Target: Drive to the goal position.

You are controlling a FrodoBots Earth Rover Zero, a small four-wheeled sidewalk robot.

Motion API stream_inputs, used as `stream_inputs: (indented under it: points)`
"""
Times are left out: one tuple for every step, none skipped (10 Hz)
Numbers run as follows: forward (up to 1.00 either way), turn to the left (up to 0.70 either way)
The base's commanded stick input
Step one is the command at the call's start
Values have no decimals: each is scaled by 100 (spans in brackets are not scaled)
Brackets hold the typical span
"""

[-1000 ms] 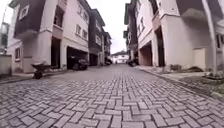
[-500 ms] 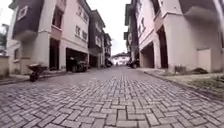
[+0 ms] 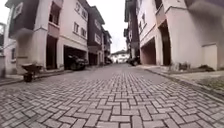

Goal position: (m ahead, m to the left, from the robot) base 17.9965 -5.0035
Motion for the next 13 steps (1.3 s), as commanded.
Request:
stream_inputs:
  points:
    - [70,0]
    - [70,0]
    - [70,0]
    - [70,0]
    - [70,0]
    - [70,0]
    - [70,0]
    - [70,0]
    - [70,0]
    - [70,0]
    - [70,0]
    - [70,0]
    - [70,0]
